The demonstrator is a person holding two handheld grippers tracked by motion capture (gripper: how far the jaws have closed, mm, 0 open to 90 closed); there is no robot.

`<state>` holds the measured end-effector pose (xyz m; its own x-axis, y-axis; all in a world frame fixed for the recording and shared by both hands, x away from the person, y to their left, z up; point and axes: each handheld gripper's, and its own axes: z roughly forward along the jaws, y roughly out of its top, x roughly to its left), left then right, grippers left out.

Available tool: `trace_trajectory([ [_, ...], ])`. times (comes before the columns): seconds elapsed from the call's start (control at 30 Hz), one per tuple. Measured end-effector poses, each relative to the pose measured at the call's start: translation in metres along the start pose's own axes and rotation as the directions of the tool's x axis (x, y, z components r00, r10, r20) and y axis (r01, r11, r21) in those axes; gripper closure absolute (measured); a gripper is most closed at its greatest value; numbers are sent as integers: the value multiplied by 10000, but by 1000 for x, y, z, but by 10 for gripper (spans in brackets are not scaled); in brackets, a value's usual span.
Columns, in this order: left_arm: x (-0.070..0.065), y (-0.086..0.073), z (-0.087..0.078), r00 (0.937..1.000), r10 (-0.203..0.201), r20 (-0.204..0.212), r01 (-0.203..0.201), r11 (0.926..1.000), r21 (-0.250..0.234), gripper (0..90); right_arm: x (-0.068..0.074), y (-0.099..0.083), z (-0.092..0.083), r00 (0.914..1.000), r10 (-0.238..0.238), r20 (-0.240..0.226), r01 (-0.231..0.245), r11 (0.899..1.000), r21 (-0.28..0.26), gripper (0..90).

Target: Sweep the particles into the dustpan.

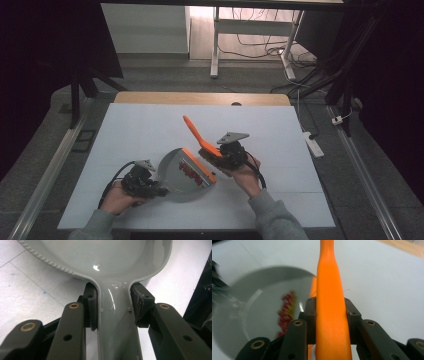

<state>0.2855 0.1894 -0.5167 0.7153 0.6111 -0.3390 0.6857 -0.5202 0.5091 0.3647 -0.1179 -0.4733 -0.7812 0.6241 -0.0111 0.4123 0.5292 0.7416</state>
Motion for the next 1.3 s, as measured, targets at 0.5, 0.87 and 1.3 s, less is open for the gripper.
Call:
trace_trajectory([
  [0.5, 0, 0, 0, 10000, -1, -1, 1, 10000, 5, 614, -2, -14, 7, 10000, 67, 59, -70, 9982, 589, 708],
  [0.87, 0, 0, 1, 10000, 2, 13, -2, 10000, -11, 614, 11, -21, 3, 9995, 233, -191, -221, 9981, 573, 707],
  [1.3, 0, 0, 2, 10000, 5, 10, -5, 10000, 3, 613, 33, -12, 3, 9906, -5, -1370, 38, 9997, 239, 708],
])
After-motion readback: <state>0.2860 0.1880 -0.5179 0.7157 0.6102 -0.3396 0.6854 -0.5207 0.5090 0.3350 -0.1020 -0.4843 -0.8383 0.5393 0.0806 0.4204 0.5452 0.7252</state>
